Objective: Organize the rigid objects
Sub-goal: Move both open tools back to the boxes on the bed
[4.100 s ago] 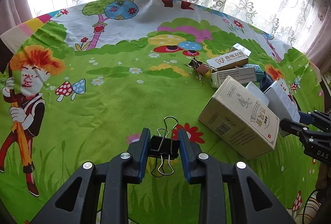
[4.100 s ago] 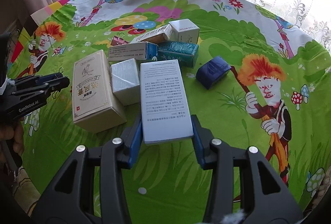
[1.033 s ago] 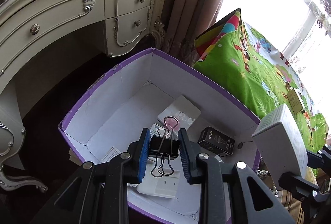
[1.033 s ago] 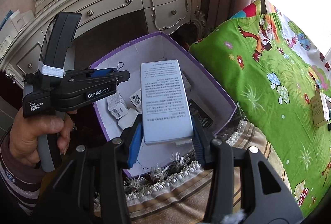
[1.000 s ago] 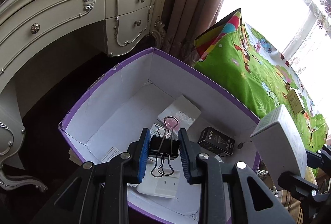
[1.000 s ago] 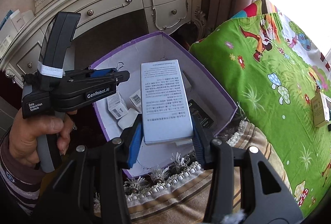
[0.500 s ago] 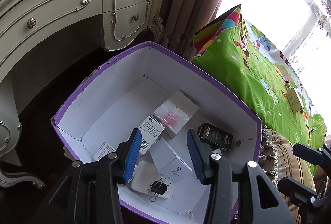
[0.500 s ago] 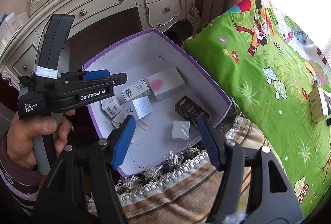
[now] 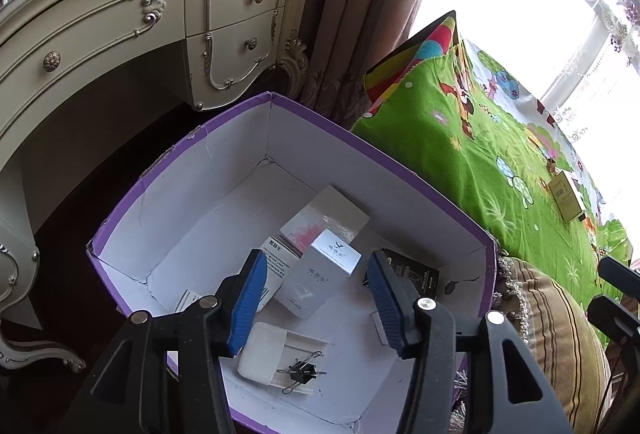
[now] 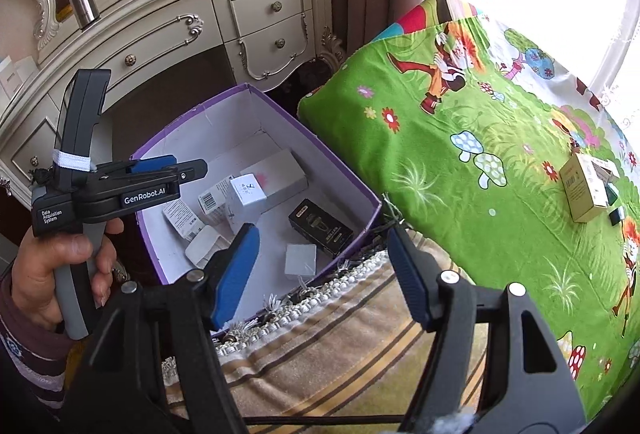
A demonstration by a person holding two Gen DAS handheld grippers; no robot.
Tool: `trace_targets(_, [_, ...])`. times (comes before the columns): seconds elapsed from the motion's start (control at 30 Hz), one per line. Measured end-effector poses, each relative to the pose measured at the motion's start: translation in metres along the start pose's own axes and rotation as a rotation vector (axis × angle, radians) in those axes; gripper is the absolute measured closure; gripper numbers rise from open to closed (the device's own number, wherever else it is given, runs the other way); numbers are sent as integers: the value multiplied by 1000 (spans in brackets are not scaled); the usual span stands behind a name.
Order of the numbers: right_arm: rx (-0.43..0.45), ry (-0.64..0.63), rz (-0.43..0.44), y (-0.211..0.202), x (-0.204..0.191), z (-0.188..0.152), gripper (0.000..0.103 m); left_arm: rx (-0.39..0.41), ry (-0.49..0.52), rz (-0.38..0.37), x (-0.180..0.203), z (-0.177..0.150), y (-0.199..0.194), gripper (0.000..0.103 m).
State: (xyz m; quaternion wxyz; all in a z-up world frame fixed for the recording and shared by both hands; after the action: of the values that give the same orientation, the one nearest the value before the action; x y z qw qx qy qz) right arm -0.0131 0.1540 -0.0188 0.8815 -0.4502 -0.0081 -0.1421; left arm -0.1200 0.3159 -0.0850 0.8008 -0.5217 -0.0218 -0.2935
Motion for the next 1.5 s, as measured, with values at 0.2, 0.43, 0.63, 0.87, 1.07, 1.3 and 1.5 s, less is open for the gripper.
trace_targets(0.2, [34, 87, -57, -18, 49, -8, 29, -1, 24, 5, 18, 1, 4, 49])
trace_targets(0.43, [41, 199, -103, -31, 106, -32, 28, -6, 61, -8, 50, 0, 10, 48])
trace_targets(0.63, [37, 285, -141, -39, 153, -56, 28, -14, 121, -31, 93, -3, 15, 48])
trace_targets(0.87, [26, 374, -196, -49, 206, -88, 27, -30, 204, -74, 153, -11, 24, 46])
trace_targets(1.07, [16, 464, -246, -60, 251, -121, 27, -42, 267, -108, 201, -20, 33, 46])
trace_targets(1.3, [-6, 568, -316, -72, 302, -164, 27, -56, 353, -148, 255, -28, 43, 46])
trace_targets(1.5, [-43, 639, -365, -73, 348, -198, 27, -107, 421, -201, 311, -42, 60, 46])
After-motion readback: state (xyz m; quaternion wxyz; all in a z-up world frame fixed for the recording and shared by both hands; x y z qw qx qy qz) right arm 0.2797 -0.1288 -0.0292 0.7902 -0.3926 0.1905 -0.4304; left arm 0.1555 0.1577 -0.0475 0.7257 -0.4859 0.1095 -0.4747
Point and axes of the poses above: each gripper's, at about its wrist camera, not at the fingertips, and y roughly the way its jaws point, x to its right, z to its top, the point moved 9 cm from there along y, roughly the way its jaws point, and after that the axes turned 15 degrees about -y, right-handed, at the moved point
